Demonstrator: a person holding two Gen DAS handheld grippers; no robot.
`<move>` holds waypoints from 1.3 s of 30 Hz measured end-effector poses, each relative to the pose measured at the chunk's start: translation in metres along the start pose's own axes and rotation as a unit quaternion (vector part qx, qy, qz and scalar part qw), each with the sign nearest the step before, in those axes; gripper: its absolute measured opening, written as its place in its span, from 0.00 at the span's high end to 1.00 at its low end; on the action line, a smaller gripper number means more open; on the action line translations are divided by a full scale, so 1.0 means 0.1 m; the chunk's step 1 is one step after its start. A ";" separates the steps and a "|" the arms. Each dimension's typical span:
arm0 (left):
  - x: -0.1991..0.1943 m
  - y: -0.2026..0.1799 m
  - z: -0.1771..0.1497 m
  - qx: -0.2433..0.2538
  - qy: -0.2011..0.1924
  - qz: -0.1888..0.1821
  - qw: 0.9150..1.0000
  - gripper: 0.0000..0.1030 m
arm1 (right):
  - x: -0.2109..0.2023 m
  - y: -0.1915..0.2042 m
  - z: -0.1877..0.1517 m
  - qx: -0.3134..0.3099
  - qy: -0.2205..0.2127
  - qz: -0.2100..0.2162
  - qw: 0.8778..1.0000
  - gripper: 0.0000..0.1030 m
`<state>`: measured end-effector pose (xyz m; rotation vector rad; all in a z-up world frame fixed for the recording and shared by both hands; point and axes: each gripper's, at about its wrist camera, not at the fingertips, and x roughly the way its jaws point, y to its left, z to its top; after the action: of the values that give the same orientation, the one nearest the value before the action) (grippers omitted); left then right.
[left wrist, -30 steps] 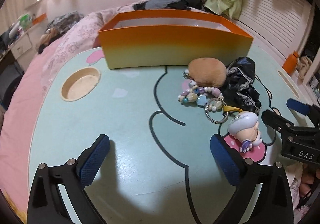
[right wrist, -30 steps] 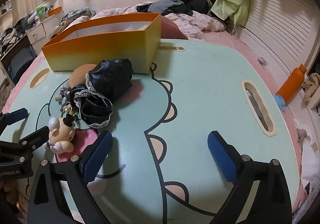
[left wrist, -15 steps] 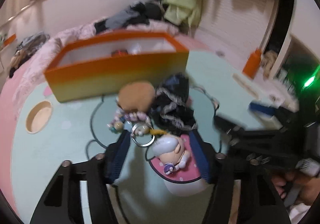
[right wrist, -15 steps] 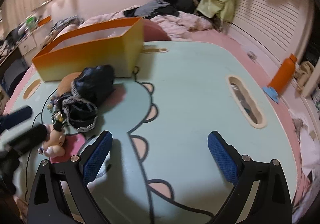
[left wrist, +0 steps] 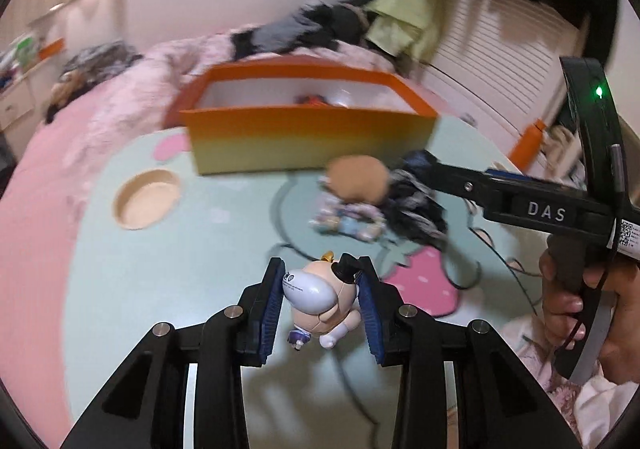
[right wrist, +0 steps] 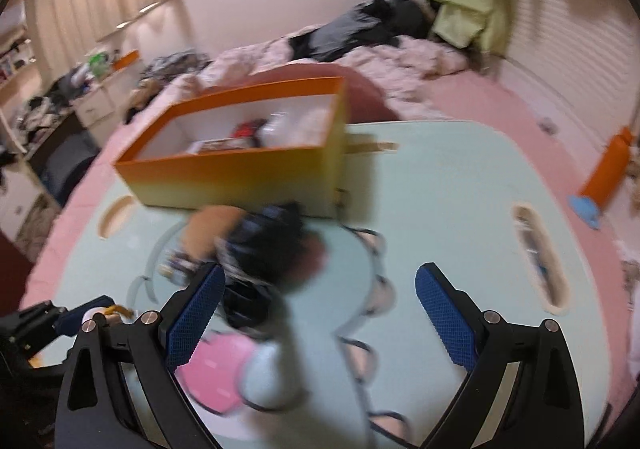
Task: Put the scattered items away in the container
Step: 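Grasp the cartoon mouse figure with the left gripper while the right grasps the black satin pouch, then carry the figure and pouch into the orange box and release both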
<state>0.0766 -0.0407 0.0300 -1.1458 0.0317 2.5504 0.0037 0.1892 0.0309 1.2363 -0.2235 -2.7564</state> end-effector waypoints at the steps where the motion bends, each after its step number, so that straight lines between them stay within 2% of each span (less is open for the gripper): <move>1: -0.02 0.07 0.01 -0.007 -0.003 0.004 1.000 0.66 | 0.03 0.04 0.04 0.001 0.003 0.012 1.000 0.07; 4: -0.04 0.19 0.02 -0.020 -0.007 0.013 1.000 0.66 | 0.15 0.18 0.07 -0.012 0.012 0.025 1.000 0.07; 5: -0.03 0.21 0.01 -0.021 -0.007 0.015 1.000 0.66 | 0.18 0.22 0.05 -0.018 0.016 0.025 0.999 0.13; 6: -0.03 0.22 0.01 -0.021 -0.005 0.016 1.000 0.66 | 0.24 0.26 0.02 -0.026 0.025 0.027 0.999 0.34; 8: -0.01 0.23 0.00 -0.021 -0.003 0.016 1.000 0.66 | 0.39 0.32 -0.09 -0.044 0.068 0.043 0.996 0.68; 10: -0.01 0.22 0.00 -0.022 -0.003 0.011 1.000 0.66 | 0.29 0.30 -0.11 -0.045 0.049 0.050 0.997 0.73; 12: -0.02 0.20 0.04 -0.021 -0.008 0.004 1.000 0.66 | 0.14 0.25 -0.11 -0.035 0.032 0.065 0.997 0.74; 17: -0.12 0.07 0.32 -0.001 -0.041 -0.011 0.999 0.66 | -0.24 0.18 0.07 -0.042 -0.027 0.050 0.998 0.74; 22: -0.25 0.01 0.89 0.015 -0.096 -0.029 0.995 0.66 | -0.43 0.22 0.51 -0.062 -0.076 0.050 0.994 0.74; 27: -0.19 0.02 1.39 0.025 -0.131 -0.018 0.991 0.66 | -0.39 0.34 0.91 -0.076 -0.107 0.056 0.990 0.74; 31: 0.05 0.09 1.63 0.015 -0.125 -0.019 0.992 0.66 | -0.18 0.39 1.11 -0.074 -0.101 0.069 0.990 0.74; 34: 0.30 0.16 1.69 0.002 -0.106 -0.022 0.994 0.66 | 0.01 0.38 1.18 -0.072 -0.088 0.075 0.991 0.74; 37: 0.59 0.23 1.68 -0.012 -0.076 -0.010 0.997 0.65 | 0.26 0.35 1.19 -0.066 -0.066 0.080 0.992 0.72; 39: 0.80 0.27 1.66 -0.024 -0.040 0.004 0.999 0.46 | 0.46 0.33 1.19 -0.059 -0.036 0.071 0.995 0.61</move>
<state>-0.1013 -0.0159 0.0803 -1.0604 -0.0435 2.6159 -0.1138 0.1594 0.0814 1.0504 -0.1467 -2.6531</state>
